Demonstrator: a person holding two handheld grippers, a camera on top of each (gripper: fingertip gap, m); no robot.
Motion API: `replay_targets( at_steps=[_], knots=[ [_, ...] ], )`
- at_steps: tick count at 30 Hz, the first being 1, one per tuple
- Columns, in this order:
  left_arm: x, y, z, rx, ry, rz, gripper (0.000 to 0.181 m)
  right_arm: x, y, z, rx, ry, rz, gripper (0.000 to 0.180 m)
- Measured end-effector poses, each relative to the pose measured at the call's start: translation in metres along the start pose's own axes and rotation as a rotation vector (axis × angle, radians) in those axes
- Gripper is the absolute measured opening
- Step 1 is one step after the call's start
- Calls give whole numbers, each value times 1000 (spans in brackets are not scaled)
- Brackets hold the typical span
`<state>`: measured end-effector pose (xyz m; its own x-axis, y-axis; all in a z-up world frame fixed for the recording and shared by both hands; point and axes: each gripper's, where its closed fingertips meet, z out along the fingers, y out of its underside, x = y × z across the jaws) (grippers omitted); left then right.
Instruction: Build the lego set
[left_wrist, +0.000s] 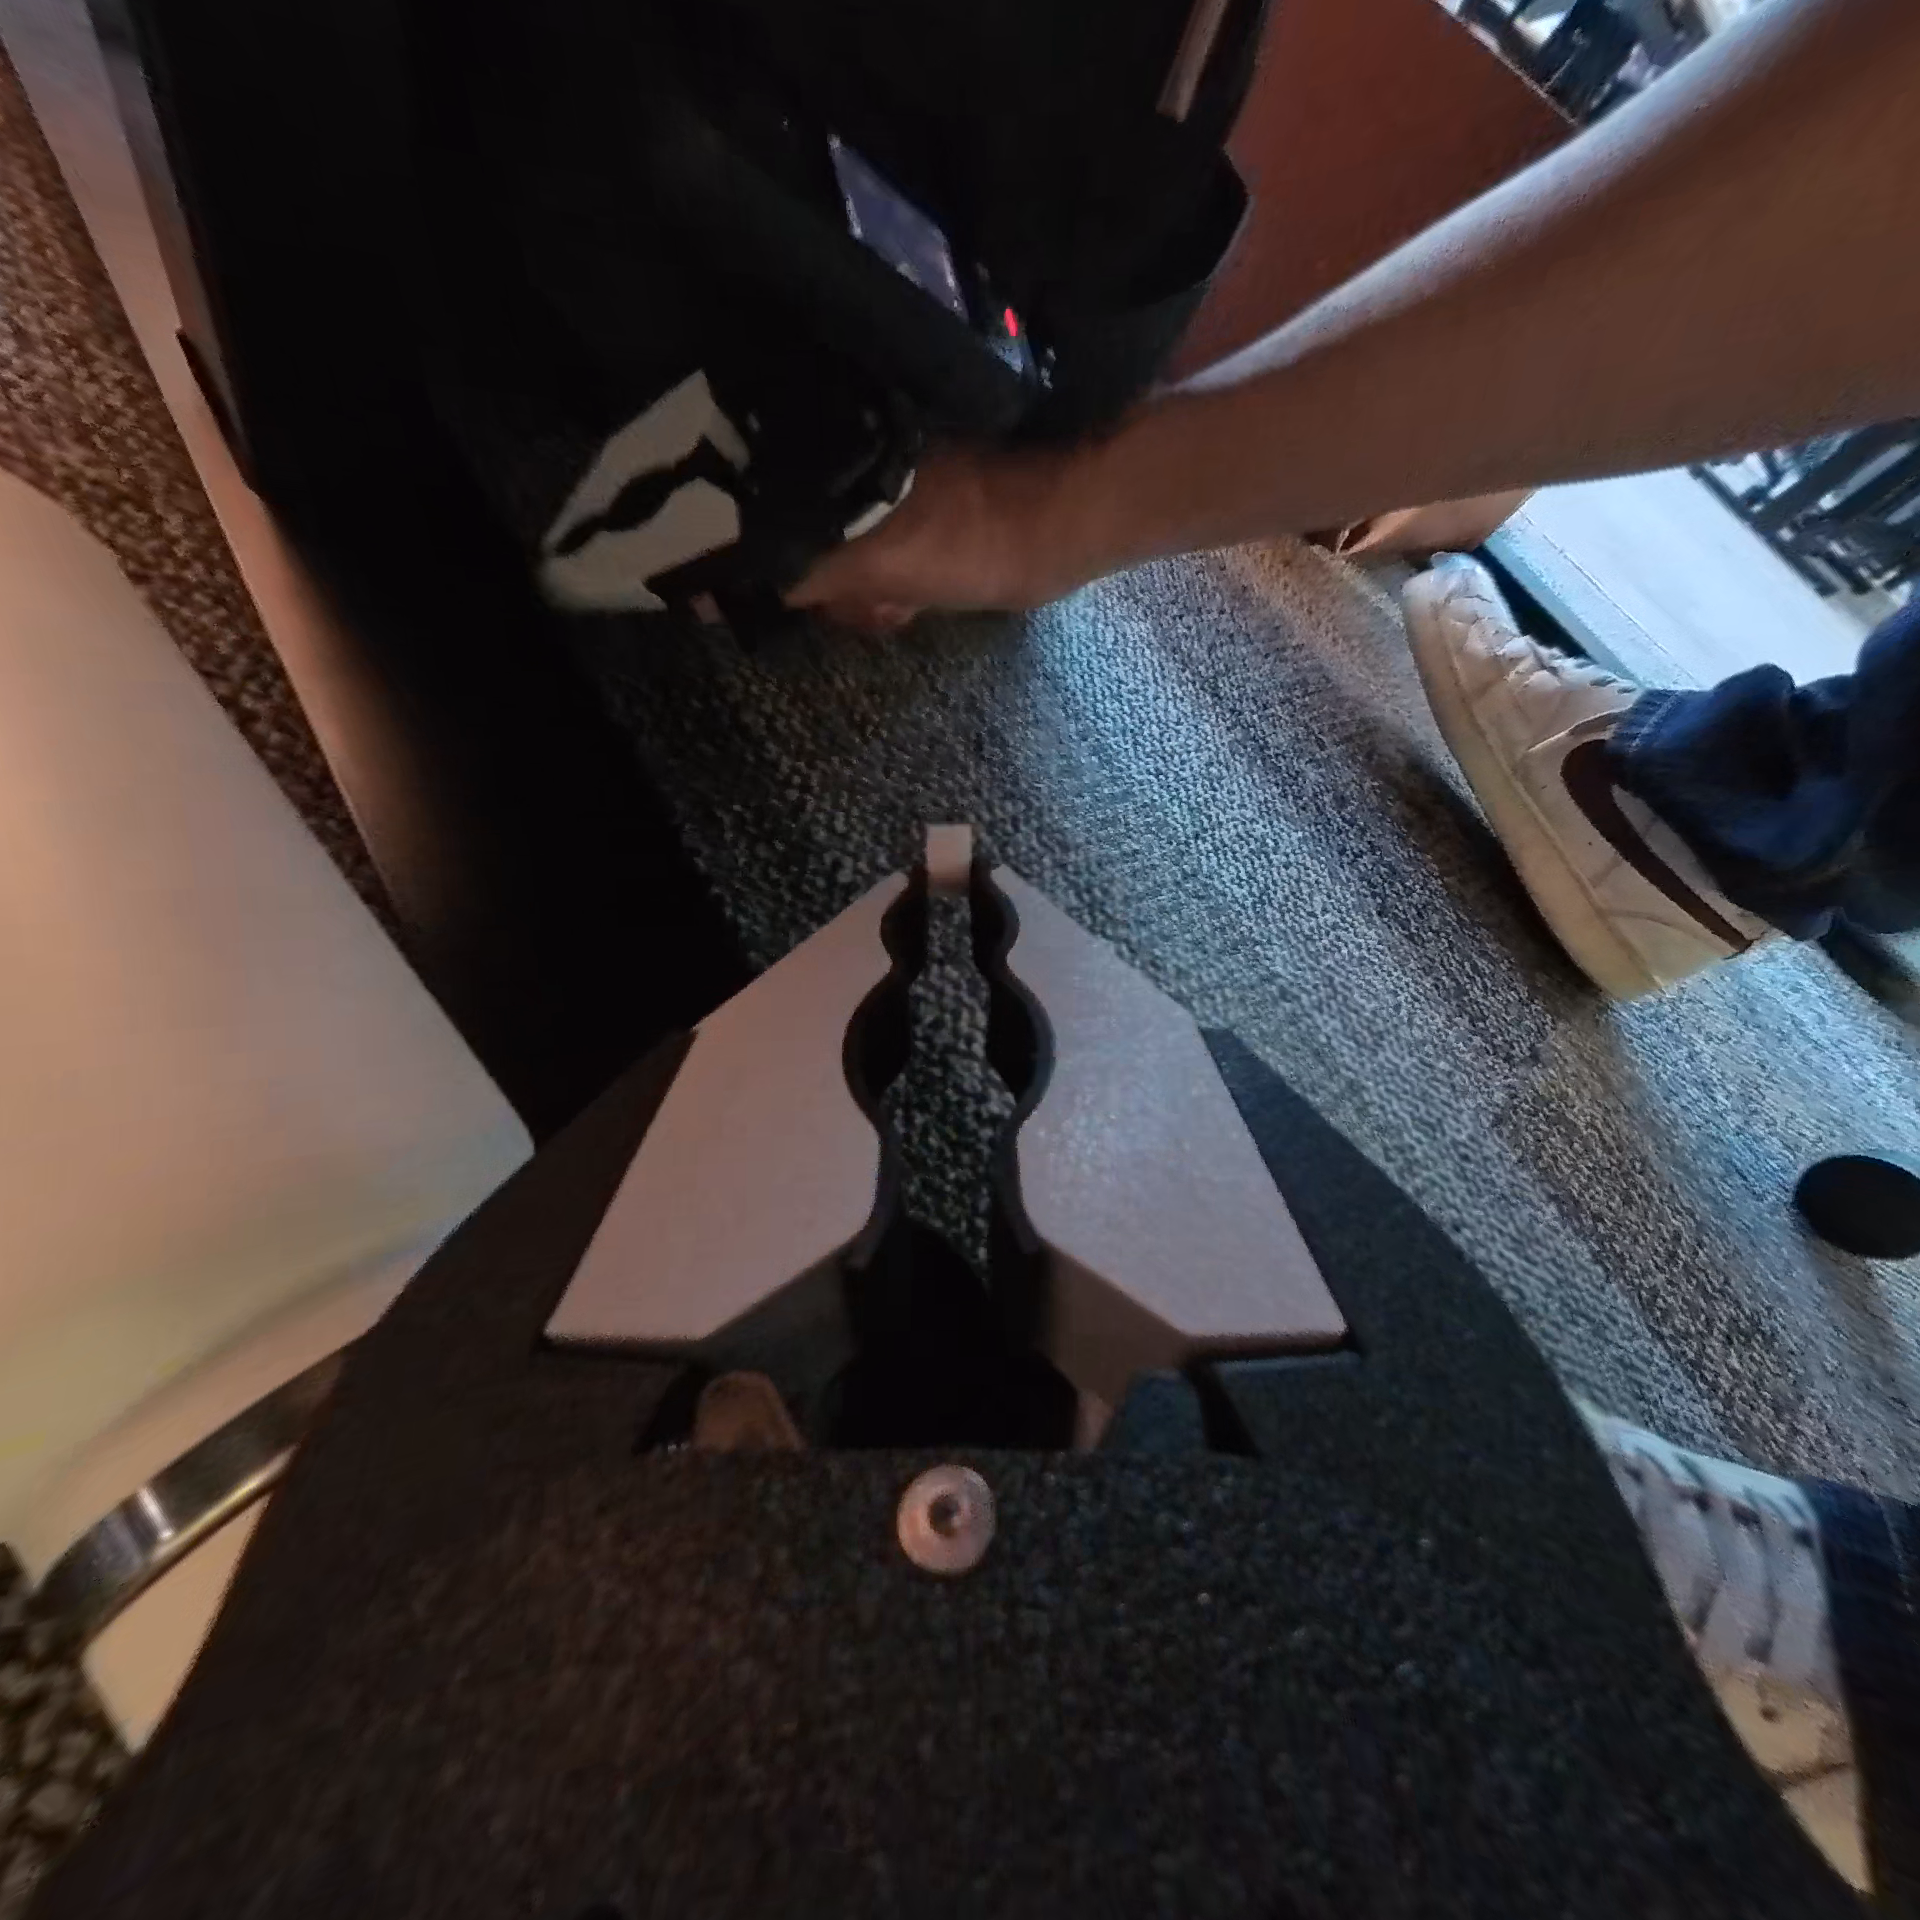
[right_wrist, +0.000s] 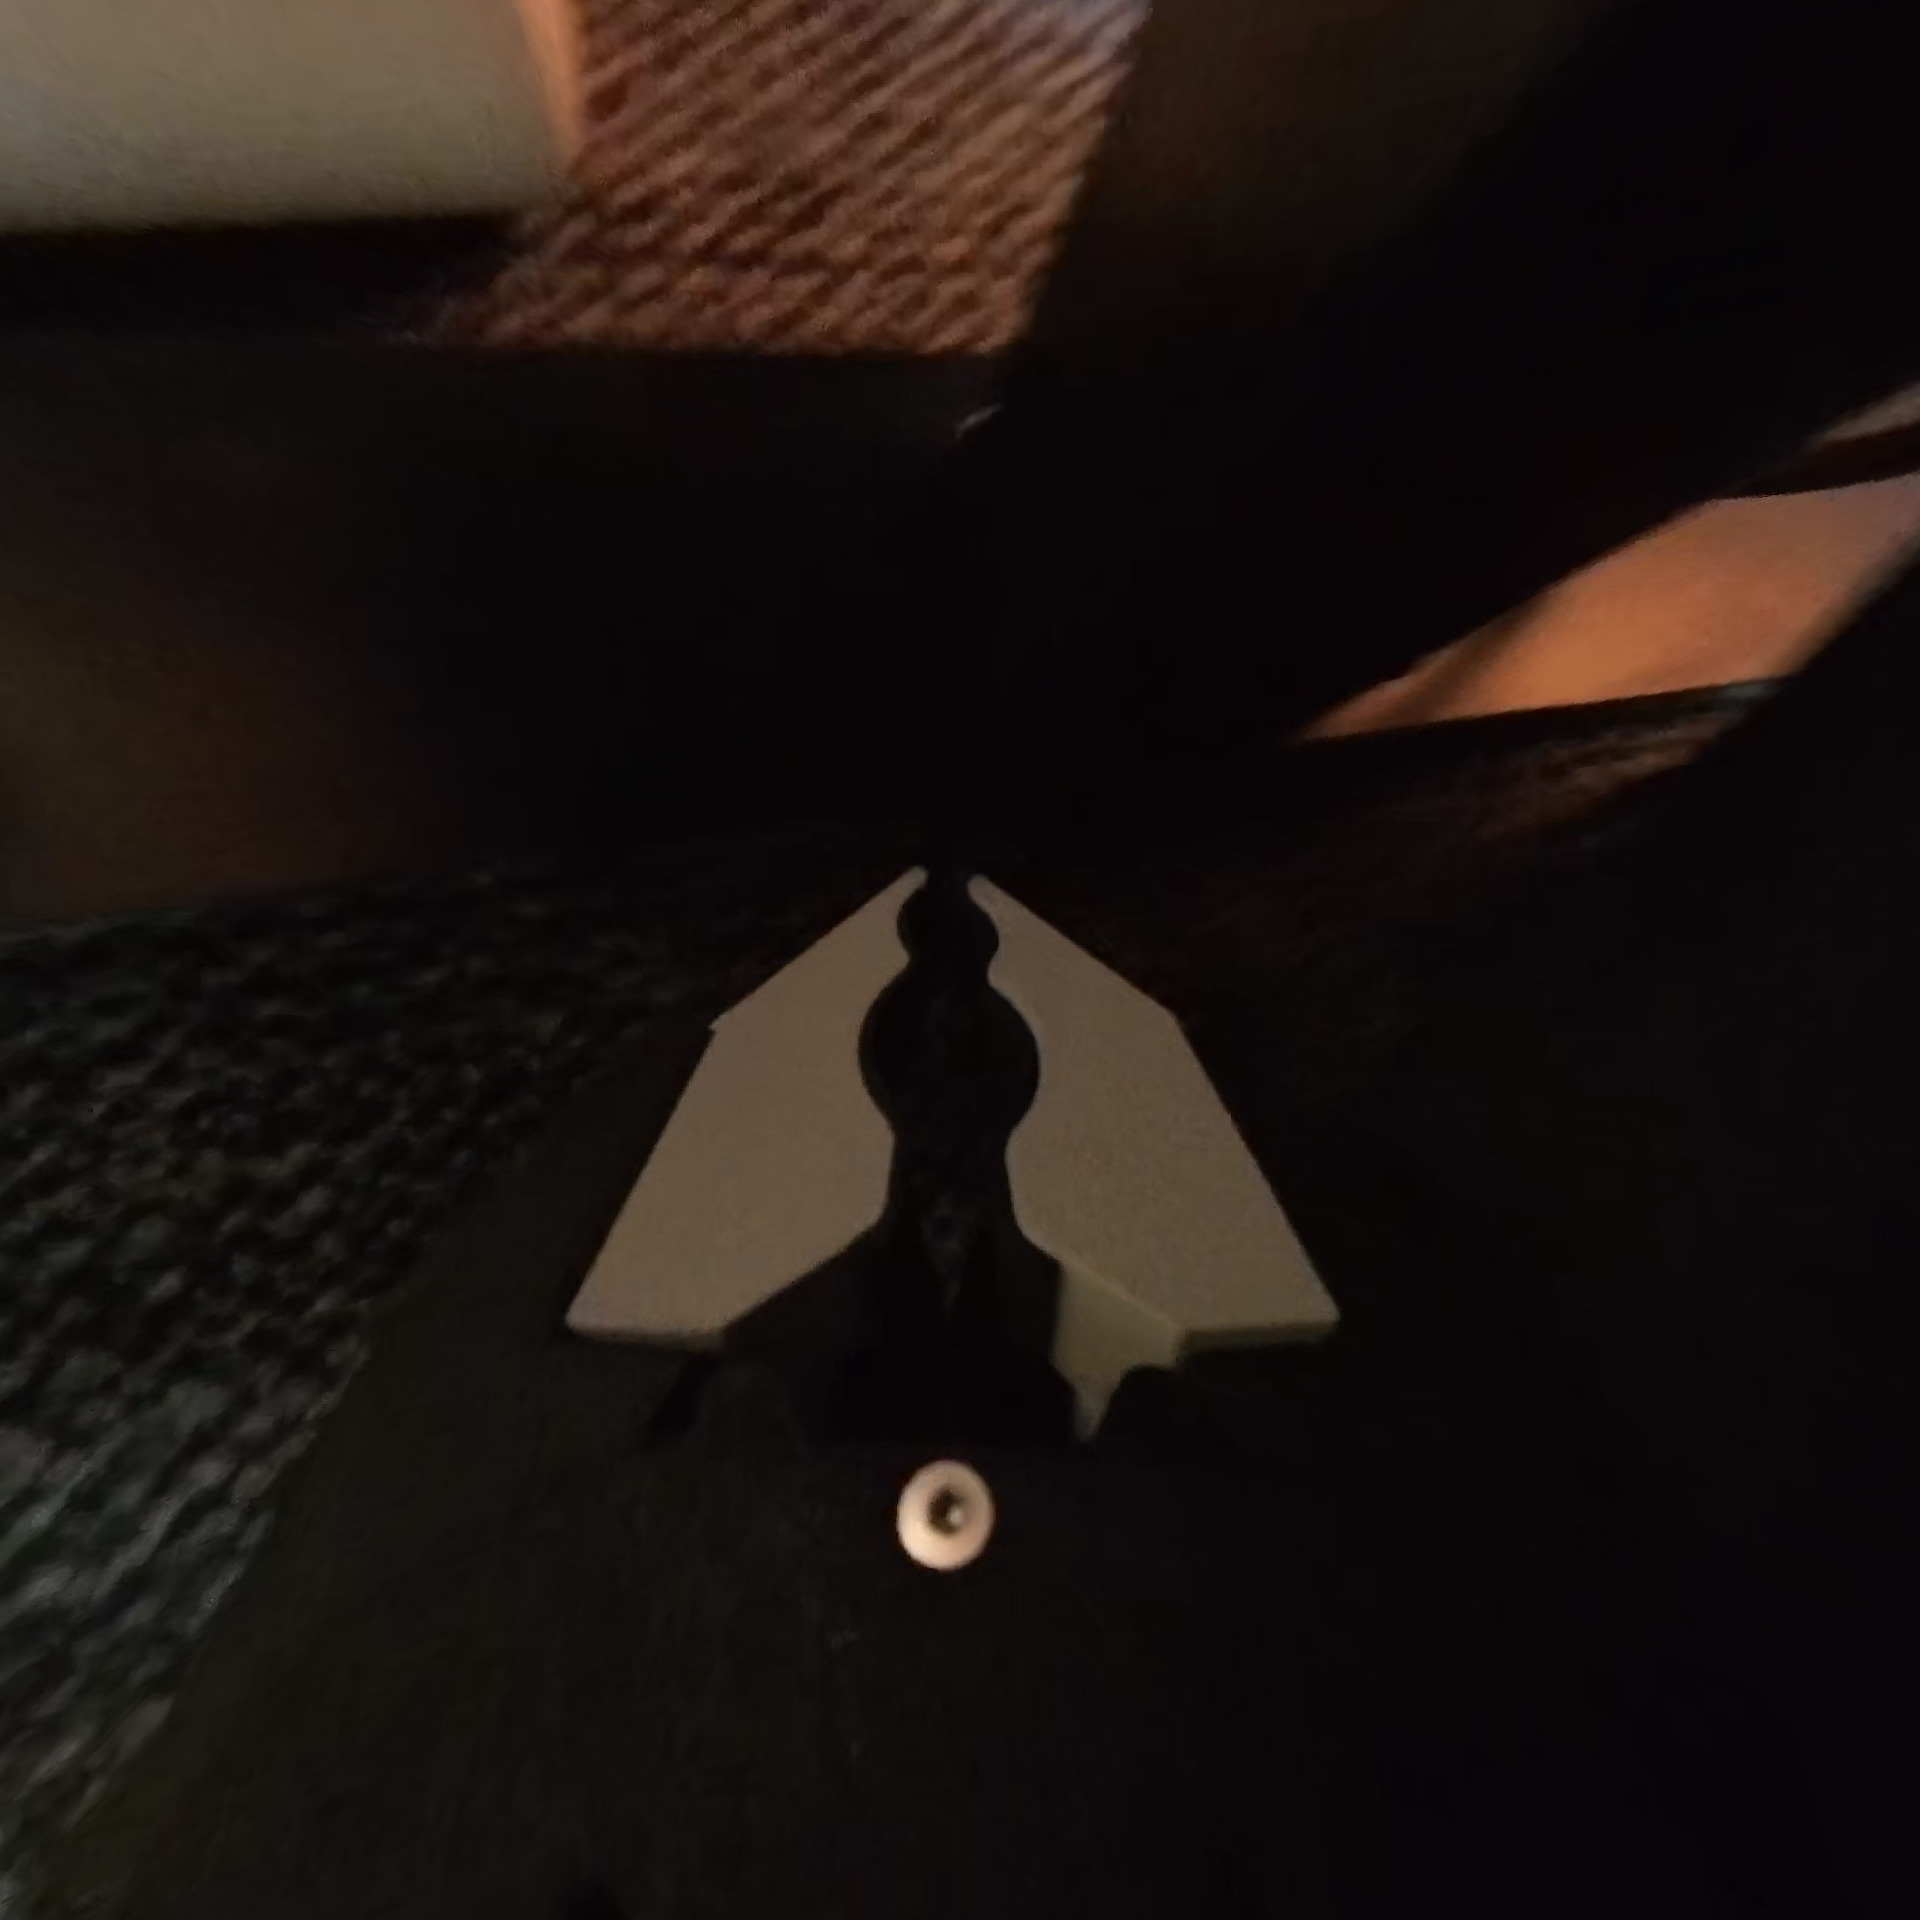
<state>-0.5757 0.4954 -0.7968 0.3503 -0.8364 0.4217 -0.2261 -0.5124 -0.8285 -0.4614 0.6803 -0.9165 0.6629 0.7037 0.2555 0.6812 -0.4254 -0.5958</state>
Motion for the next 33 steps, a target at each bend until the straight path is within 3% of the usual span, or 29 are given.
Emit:
replay_targets(
  at_steps=[5, 9, 10, 12, 14, 18, 23, 26, 33],
  knots=[
    [23, 5, -10, 8, -23, 29, 4, -33, 14, -31, 12, 21, -47, 0],
    [37, 2, -17, 33, -30, 32, 4, -28, 19, -45, 28, 146, -17, 0],
    [40, 1, -18, 40, -29, 30, 4, -21, 18, -43, 21, 177, 5, 6],
    [43, -1, -18, 47, -22, 21, 4, -3, 13, -35, -8, 250, 57, 35],
    [43, 2, -17, 39, -25, 16, 4, 13, 8, -23, -34, 307, 130, 49],
    [44, 10, -12, 34, -17, -5, 4, 34, 10, -3, -60, 393, 260, 31],
    [47, 18, -8, 9, -7, -4, 4, 35, 13, 3, -27, 365, 430, 24],
    [47, 20, -6, -6, -9, -4, 4, 28, 9, 8, -25, 306, 424, 6],
    [43, 27, -3, -22, -31, -7, 4, 27, 7, 3, -1, 307, 399, 0]
  ],
)
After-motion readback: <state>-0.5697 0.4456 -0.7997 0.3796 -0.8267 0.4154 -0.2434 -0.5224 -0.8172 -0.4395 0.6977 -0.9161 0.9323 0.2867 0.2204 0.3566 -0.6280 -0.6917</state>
